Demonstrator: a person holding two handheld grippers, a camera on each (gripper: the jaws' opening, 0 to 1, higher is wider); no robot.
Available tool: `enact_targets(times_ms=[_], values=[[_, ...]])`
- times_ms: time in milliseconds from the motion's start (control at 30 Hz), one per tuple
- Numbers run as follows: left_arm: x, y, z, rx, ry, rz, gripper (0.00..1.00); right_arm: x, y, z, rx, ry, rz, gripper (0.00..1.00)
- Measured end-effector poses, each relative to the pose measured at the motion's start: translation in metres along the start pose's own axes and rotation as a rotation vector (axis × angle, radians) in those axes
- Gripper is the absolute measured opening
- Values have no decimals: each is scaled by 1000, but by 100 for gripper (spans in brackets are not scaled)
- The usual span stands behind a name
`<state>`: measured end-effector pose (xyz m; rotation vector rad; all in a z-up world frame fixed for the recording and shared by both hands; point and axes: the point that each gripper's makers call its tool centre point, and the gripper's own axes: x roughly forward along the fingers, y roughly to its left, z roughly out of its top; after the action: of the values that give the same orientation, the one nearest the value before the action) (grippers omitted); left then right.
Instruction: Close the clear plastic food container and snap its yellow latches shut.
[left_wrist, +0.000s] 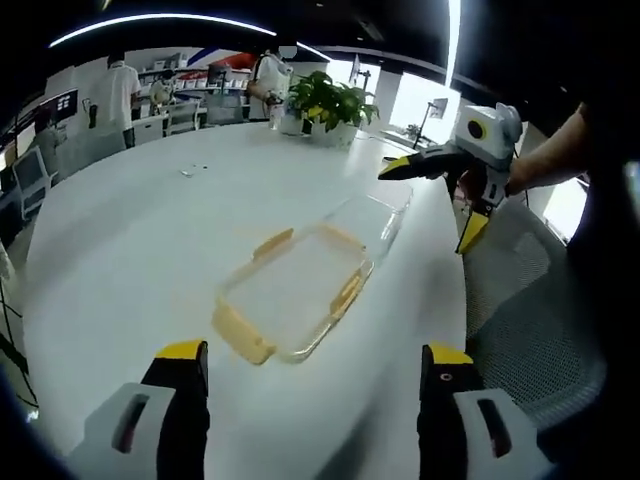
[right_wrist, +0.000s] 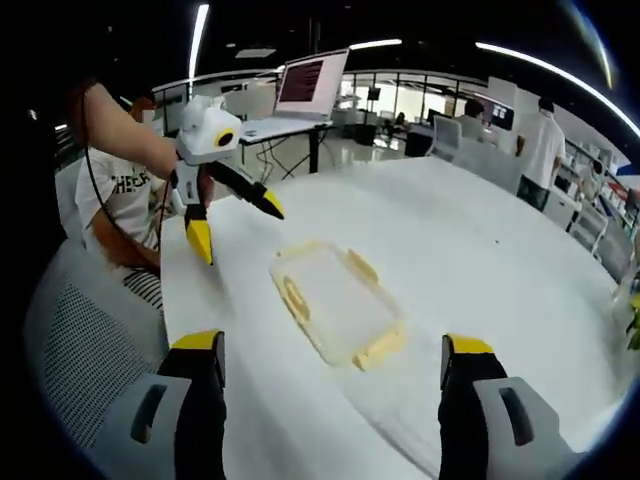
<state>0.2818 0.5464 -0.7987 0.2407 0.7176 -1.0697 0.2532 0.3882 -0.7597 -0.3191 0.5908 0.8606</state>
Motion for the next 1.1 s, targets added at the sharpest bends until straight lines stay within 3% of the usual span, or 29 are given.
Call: enact_targets(times_ms=[367, 433, 633, 933, 1100], values=[[4, 15, 2, 61, 46, -9, 85, 6, -4, -6, -40, 43, 32, 87], [3, 17, 1, 91, 56, -10, 81, 6, -7, -6, -50, 46, 29, 88], [4, 21, -2, 100, 75, -11, 86, 10, -15, -12, -73, 87, 65, 87], [7, 24, -7, 130, 116, -26, 84, 18, -27, -13, -129, 139, 112, 85], [9, 24, -6, 196, 146, -33, 84, 25, -23, -16, -179, 176, 165, 84]])
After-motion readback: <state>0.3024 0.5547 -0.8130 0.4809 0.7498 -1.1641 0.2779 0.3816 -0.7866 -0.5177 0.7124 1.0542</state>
